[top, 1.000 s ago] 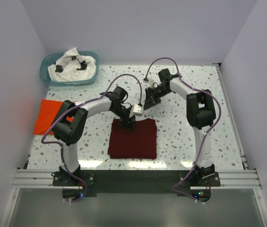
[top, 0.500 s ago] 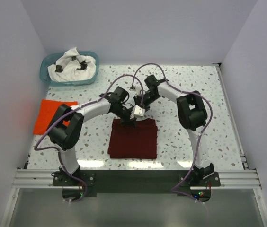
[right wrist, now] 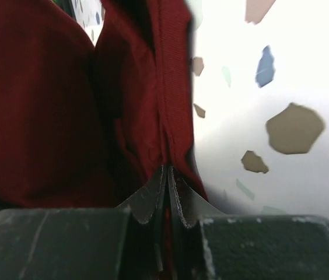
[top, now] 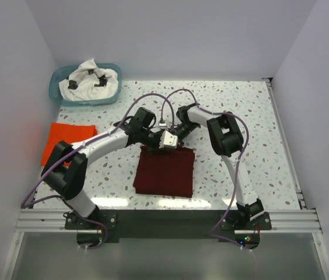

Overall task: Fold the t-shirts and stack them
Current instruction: Fold the tshirt

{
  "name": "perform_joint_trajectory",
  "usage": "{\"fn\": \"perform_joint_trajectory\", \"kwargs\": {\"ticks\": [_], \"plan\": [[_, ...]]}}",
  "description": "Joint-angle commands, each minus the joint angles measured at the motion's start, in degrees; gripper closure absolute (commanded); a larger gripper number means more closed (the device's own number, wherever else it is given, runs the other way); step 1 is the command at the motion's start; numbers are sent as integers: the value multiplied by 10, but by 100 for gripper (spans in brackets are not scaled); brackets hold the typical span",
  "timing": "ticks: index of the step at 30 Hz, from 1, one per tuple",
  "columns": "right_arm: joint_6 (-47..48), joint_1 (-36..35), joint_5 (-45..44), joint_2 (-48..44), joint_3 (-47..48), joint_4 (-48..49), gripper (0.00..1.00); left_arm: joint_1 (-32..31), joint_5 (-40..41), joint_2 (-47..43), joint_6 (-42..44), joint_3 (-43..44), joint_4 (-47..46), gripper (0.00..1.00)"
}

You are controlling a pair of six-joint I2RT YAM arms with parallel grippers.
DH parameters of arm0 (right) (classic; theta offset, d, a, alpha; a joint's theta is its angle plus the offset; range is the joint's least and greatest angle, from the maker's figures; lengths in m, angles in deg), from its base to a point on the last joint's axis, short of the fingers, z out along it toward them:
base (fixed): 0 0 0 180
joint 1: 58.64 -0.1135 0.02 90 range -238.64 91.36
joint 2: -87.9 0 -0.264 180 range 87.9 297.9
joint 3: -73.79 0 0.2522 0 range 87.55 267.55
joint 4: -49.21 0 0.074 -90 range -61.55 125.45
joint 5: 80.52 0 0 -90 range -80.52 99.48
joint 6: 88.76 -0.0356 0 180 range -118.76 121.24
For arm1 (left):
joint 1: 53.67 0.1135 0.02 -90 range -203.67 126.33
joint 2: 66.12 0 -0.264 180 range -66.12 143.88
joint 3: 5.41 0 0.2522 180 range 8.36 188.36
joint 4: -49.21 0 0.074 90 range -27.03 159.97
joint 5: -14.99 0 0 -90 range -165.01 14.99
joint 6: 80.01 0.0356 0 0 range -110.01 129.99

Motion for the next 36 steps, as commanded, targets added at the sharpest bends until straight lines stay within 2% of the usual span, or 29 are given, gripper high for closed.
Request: {"fn": "perform_joint_trajectory", "kwargs": {"ticks": [1, 10, 15, 17, 18, 21, 28, 33, 36], "plan": [[73, 0, -18, 17, 12, -45, 92, -3, 19, -47, -6, -9, -89, 100], [119, 0, -10, 22, 5, -80, 92, 2, 56, -33, -10, -13, -153, 100], [124, 4, -19, 20, 18, -89, 90, 4, 67, -14, 6, -13, -155, 100], [129, 7, -33, 14, 32, -96, 89, 5, 74, -13, 10, -16, -156, 88], [126, 7, -50, 10, 39, -95, 88, 6, 77, -19, 7, -18, -165, 71], [127, 7, -75, -10, 52, -96, 85, 7, 85, -41, -9, -27, -187, 57], [123, 7, -170, -54, 100, -103, 80, 19, 65, -133, -70, -46, -179, 54], [130, 8, -251, -71, 189, -123, 71, 64, 14, -160, -96, -33, -60, 54], [139, 16, -295, -91, 219, -125, 60, 103, -20, -143, -112, -17, -10, 50]]}}
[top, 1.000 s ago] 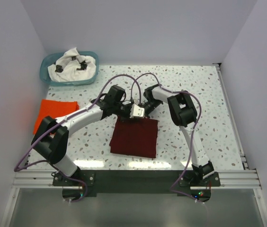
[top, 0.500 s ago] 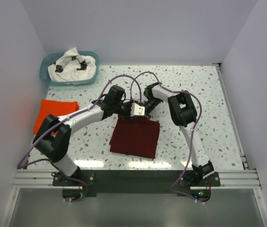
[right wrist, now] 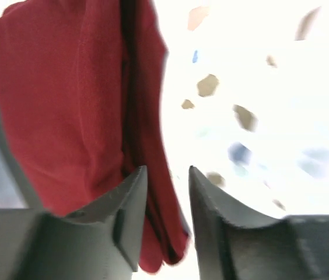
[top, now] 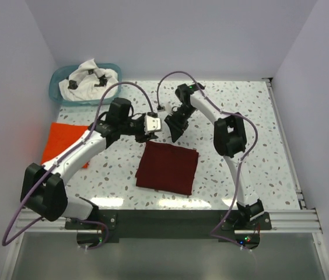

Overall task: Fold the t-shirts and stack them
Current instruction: Fold the tshirt

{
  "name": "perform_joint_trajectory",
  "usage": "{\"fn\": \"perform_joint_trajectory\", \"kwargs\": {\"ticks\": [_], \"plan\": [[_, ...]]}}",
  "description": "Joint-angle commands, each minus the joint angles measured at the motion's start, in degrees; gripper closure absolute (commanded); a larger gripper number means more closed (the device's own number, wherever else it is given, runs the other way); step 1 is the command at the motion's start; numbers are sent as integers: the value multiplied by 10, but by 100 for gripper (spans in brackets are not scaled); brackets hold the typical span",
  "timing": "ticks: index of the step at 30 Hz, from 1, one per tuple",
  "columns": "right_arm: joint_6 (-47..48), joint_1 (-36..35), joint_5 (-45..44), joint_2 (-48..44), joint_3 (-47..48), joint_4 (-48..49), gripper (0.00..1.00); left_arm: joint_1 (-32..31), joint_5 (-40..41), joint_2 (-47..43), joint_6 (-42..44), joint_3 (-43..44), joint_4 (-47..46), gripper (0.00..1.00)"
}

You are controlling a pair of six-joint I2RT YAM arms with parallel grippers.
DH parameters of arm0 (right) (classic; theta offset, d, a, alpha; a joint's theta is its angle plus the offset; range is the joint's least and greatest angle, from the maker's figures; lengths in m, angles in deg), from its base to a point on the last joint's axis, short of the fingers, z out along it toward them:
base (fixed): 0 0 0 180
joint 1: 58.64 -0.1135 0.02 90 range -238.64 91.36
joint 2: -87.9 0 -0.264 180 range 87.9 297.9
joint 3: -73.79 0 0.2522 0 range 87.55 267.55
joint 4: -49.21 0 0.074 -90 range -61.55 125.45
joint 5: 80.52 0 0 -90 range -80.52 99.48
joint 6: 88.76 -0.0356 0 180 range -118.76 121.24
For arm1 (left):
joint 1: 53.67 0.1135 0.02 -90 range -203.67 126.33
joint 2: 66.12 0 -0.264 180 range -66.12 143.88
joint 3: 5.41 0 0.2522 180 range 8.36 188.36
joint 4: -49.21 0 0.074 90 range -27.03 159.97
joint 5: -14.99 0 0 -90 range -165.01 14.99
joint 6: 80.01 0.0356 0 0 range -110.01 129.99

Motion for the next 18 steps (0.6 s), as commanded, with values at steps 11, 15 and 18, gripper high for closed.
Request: {"fn": "perform_joint_trajectory", "kwargs": {"ticks": [11, 15, 18], "plan": [[138, 97, -20, -154, -115, -93, 43, 103, -110, 244, 20, 216, 291, 34], [152, 97, 1, -169, -170, -53, 35, 115, -120, 316, 53, 291, 352, 33], [165, 97, 9, -158, -188, -38, 33, 115, -113, 356, 68, 324, 377, 32]]}}
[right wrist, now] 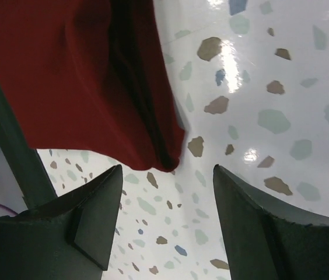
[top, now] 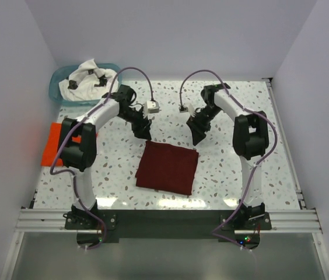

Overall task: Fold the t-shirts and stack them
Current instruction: Fold the tshirt

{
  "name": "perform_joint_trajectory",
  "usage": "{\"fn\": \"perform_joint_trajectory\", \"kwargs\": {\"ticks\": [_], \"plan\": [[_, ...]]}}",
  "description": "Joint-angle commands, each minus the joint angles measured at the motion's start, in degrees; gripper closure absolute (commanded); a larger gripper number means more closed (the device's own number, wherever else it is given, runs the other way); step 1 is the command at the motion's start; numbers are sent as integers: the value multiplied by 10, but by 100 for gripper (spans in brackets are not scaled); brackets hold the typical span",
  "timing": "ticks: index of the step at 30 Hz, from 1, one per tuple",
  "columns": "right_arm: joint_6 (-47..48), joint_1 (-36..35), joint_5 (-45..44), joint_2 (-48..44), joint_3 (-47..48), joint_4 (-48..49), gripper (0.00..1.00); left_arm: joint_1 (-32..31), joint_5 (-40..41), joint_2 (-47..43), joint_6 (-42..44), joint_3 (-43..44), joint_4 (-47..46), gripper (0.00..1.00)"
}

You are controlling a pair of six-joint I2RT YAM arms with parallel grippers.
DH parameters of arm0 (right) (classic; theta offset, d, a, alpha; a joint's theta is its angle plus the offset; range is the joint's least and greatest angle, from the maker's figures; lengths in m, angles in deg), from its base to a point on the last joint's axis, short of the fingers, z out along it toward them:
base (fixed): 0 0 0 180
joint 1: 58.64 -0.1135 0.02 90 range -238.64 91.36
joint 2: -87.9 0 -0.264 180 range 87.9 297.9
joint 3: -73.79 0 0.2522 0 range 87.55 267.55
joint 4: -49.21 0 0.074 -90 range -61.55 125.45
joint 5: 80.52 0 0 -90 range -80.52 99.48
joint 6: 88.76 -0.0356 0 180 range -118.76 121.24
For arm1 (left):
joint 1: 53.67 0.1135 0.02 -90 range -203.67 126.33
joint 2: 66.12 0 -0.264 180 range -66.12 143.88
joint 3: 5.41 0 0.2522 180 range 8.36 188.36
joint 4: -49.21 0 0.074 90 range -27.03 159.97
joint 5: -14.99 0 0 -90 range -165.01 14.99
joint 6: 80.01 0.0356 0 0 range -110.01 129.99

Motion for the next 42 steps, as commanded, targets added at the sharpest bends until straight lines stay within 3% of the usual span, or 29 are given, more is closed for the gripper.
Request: {"fn": "perform_joint_trajectory", "kwargs": {"ticks": [1, 11, 16, 20, 21, 22, 25, 28, 30, 38, 42], "plan": [[39, -10, 38, -17, -12, -36, 33, 5, -20, 29, 41, 52, 69, 32], [96, -25, 61, -9, -61, -60, 35, 5, -14, 82, 57, 66, 95, 30], [105, -28, 53, -4, -70, -58, 41, 5, -20, 91, 55, 64, 89, 32], [118, -27, 43, -7, -61, -76, 68, 5, -16, 98, 63, 65, 94, 46], [119, -26, 40, -9, -58, -79, 81, 5, -16, 98, 67, 65, 98, 50], [119, -26, 36, -16, -54, -81, 87, 5, -18, 97, 69, 65, 101, 61], [107, -25, 31, -25, -34, -85, 100, 8, -21, 90, 76, 63, 105, 76], [99, -21, 24, -31, -11, -104, 100, 14, -20, 85, 85, 65, 120, 94], [98, -20, 22, -44, -9, -110, 100, 19, -19, 84, 88, 68, 122, 100], [97, -15, 1, -77, 0, -141, 100, 23, -27, 53, 93, 79, 137, 100], [69, -8, -44, -99, -32, -66, 100, 29, -11, 43, 77, 64, 114, 100]]}}
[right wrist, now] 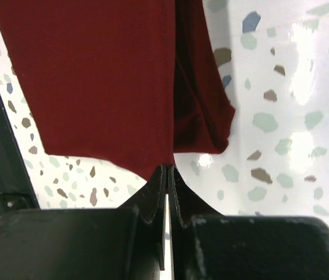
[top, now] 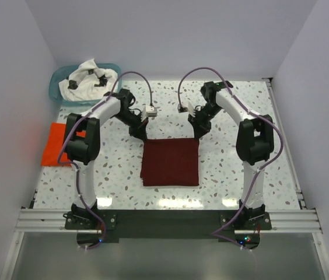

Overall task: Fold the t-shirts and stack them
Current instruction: Fold the tshirt

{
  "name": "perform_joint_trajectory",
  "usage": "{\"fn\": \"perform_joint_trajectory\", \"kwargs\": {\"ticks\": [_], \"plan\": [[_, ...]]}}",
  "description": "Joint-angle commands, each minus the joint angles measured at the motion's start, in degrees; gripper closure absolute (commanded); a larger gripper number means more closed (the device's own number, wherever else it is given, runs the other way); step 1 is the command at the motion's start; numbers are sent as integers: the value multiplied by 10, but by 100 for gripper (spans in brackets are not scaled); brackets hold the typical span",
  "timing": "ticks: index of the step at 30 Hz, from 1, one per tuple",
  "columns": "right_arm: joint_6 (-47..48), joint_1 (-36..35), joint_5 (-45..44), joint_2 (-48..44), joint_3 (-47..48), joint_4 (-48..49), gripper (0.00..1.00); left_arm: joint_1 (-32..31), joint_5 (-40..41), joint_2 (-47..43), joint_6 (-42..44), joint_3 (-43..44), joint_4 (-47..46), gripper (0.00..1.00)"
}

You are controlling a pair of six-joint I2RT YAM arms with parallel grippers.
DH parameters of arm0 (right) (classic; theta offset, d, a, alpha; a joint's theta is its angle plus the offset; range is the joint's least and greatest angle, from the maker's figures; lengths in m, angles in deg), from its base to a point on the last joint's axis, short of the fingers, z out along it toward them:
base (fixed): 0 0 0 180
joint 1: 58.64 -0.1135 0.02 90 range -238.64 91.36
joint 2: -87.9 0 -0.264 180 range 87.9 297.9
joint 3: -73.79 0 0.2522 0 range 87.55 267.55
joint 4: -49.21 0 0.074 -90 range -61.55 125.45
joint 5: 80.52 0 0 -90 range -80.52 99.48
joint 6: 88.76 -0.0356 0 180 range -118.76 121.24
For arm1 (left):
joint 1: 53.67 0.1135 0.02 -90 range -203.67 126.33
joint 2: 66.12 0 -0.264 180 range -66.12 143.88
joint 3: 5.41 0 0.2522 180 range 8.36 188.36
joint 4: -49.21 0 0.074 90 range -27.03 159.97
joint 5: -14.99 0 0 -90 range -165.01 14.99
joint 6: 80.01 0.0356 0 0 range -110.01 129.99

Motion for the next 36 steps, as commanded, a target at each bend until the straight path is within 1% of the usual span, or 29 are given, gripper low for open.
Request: {"fn": "perform_joint_trajectory", "kwargs": {"ticks": [1, 4, 8, 9, 13, 16, 18, 19, 20, 21, 22, 23, 24, 25, 26, 27, 28, 29, 30, 31, 32, 33, 34, 35, 36], "plan": [[-20, 9, -45, -37, -8, -53, 100, 12, 4, -37, -6, 8, -18, 100], [-55, 10, -69, -3, 9, -10, 100, 26, 20, -16, -20, 18, -32, 100], [-111, 13, -98, 33, 28, 76, 100, 34, 44, 11, -48, 44, -64, 100], [-122, 13, -103, 39, 34, 91, 100, 34, 55, 24, -60, 48, -88, 100], [-162, 14, -152, 77, 41, 159, 100, 34, 77, 64, -112, 83, -132, 100], [-204, 14, -180, 94, 43, 241, 100, 34, 99, 81, -149, 75, -181, 100], [-229, 13, -182, 104, 65, 248, 100, 34, 126, 85, -170, 66, -216, 100], [-238, 14, -182, 109, 73, 246, 100, 36, 136, 84, -178, 65, -228, 95], [-245, 13, -179, 110, 90, 242, 99, 40, 143, 75, -187, 64, -245, 80], [-248, 13, -176, 106, 99, 232, 73, 44, 139, 65, -203, 63, -251, 73], [-263, 14, -171, 99, 105, 220, 61, 49, 131, 53, -215, 58, -259, 67], [-272, 14, -158, 69, 102, 218, 53, 57, 122, 18, -227, 53, -277, 55], [-280, 15, -146, 47, 93, 218, 43, 59, 105, -2, -252, 42, -280, 51], [-297, 16, -130, 25, 81, 219, 40, 59, 95, -22, -261, 39, -276, 48], [-308, 16, -112, -3, 54, 219, 36, 60, 81, -60, -271, 35, -268, 46], [-324, 16, -67, -52, 36, 223, 30, 59, 43, -82, -313, 16, -263, 46], [-359, 15, -37, -78, 17, 227, 29, 57, 17, -102, -341, -1, -265, 45], [-377, 15, -4, -99, -25, 230, 29, 55, -33, -145, -375, -25, -286, 44], [-399, 14, 28, -140, -50, 237, 29, 51, -58, -166, -451, -55, -307, 44], [-455, 7, 89, -157, -80, 260, 30, 38, -80, -190, -493, -129, -335, 44], [-480, 0, 115, -170, -140, 273, 31, 28, -114, -235, -536, -173, -408, 44], [-505, -8, 134, -193, -170, 287, 34, 18, -128, -256, -626, -257, -453, 45], [-540, -28, 170, -201, -197, 309, 36, -9, -135, -278, -667, -298, -499, 45], [-559, -40, 181, -209, -248, 325, 37, -23, -139, -309, -704, -334, -581, 45], [-603, -49, 193, -214, -273, 341, 44, -35, -146, -319, -762, -388, -618, 45]]}}
